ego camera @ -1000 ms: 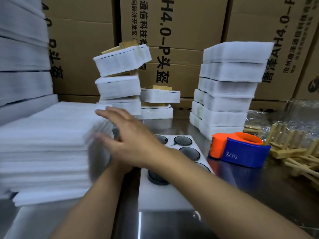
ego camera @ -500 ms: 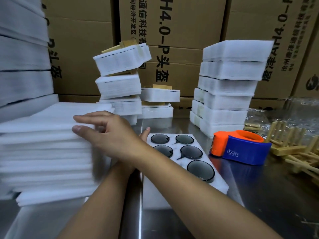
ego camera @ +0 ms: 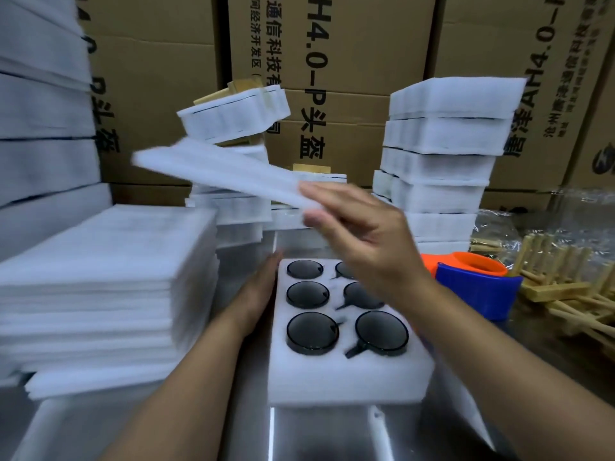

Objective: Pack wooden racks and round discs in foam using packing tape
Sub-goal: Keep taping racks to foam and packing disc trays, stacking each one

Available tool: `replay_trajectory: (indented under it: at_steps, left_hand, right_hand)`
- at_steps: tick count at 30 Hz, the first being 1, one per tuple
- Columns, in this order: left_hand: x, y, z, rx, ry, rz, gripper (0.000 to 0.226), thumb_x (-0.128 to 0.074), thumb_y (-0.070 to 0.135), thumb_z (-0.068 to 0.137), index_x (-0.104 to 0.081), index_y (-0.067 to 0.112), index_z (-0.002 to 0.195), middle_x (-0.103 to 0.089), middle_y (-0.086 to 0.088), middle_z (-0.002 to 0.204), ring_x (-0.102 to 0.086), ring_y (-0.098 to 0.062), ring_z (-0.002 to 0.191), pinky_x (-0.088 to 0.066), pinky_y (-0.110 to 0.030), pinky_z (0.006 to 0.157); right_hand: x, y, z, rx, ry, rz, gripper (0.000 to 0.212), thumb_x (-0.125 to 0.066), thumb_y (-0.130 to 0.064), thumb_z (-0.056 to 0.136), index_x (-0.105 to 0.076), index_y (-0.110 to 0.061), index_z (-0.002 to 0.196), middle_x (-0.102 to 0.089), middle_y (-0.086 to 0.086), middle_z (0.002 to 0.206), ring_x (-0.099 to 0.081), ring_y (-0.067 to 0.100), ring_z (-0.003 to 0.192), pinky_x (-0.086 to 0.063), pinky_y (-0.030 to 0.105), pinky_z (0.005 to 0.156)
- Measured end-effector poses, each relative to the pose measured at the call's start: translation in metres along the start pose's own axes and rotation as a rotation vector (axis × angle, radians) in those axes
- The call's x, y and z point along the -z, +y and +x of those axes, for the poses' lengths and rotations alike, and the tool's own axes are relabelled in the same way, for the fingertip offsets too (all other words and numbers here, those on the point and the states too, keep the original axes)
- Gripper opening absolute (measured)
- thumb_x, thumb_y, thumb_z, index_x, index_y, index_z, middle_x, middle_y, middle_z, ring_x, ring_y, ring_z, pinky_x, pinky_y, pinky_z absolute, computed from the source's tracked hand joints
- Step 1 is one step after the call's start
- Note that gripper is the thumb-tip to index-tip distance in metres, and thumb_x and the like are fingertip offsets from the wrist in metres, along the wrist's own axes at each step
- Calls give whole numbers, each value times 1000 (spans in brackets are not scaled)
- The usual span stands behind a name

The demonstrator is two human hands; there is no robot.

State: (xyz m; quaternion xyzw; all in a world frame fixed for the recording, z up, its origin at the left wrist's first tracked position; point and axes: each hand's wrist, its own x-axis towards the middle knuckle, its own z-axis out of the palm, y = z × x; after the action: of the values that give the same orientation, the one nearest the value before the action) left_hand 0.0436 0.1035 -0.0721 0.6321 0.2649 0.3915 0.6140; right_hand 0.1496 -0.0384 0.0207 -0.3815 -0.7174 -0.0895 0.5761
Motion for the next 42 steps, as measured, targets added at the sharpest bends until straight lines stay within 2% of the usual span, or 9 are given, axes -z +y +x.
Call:
replay_trajectory:
  at_steps: [4, 8, 16, 21, 25, 31, 35, 37, 42]
  left_hand:
    - [0, -2, 2, 58, 71, 45, 46, -39, 46, 96, -71, 13, 101, -73, -11, 100, -68, -22, 93, -50, -34, 85]
    - [2, -7, 7, 2, 63, 8, 39, -39, 26, 100, -72, 22, 80, -73, 1, 88, -69, -4, 72, -51, -19, 63]
    - [0, -3, 6, 159, 96, -51, 30, -50, 42, 93, -65, 16, 89, -72, 1, 66, -69, -10, 56, -47, -16, 43]
    - [-1, 0, 4, 138, 101, -5, 31, -59, 39, 89, -65, 17, 109, -72, -5, 100, -69, -19, 91, -53, -31, 79]
    - [1, 1, 6, 132, 135, 26, 15, -61, 29, 88, -66, 19, 97, -73, 2, 80, -70, -9, 66, -51, -17, 53]
    - [0, 2, 7, 175, 138, -35, 25, -50, 18, 88, -60, 15, 111, -67, -11, 100, -64, -24, 81, -49, -31, 71]
    - [-1, 6, 9, 118, 126, 40, 43, -45, 15, 91, -45, 32, 130, -53, 17, 96, -58, -2, 80, -49, -15, 54]
    - [-1, 5, 10, 115, 127, 76, 46, -45, 14, 91, -45, 31, 134, -52, 18, 95, -58, -1, 79, -48, -12, 50]
    - [-4, 19, 6, 219, 157, -29, 55, -58, 16, 77, -52, 24, 131, -63, -6, 114, -62, -27, 104, -51, -40, 91]
  right_hand:
    - [52, 25, -39, 44, 147, -209, 25, -62, -16, 87, -62, -9, 111, -66, 6, 102, -60, 5, 88, -47, 17, 81]
    - [66, 35, -81, 127, 39, -269, 22, -62, -15, 82, -68, -6, 101, -69, 11, 96, -65, 10, 92, -51, 21, 79]
    - [62, 30, -94, 157, -153, -242, 17, -65, -16, 76, -77, -7, 84, -71, 3, 87, -68, 12, 77, -53, 30, 62]
    - [67, 32, -94, 145, -136, -185, 19, -58, -11, 78, -74, -3, 72, -71, 3, 77, -67, 10, 73, -52, 30, 59]
    - [63, 33, -96, 116, -140, -141, 24, -53, -10, 79, -72, 0, 69, -71, 4, 75, -67, 8, 73, -53, 26, 60]
    - [62, 35, -96, 66, -97, -109, 26, -50, -10, 80, -70, -1, 66, -70, 4, 72, -66, 8, 70, -53, 27, 58]
    - [62, 36, -97, 66, -79, -112, 27, -50, -11, 80, -70, -1, 65, -70, 4, 71, -66, 9, 68, -52, 27, 57]
    - [61, 35, -97, 58, -79, -112, 27, -50, -11, 80, -70, -1, 64, -70, 4, 70, -66, 9, 67, -52, 28, 56]
    - [59, 35, -96, -11, -87, -94, 32, -50, -15, 81, -68, 0, 59, -70, 2, 67, -65, 10, 64, -49, 32, 52]
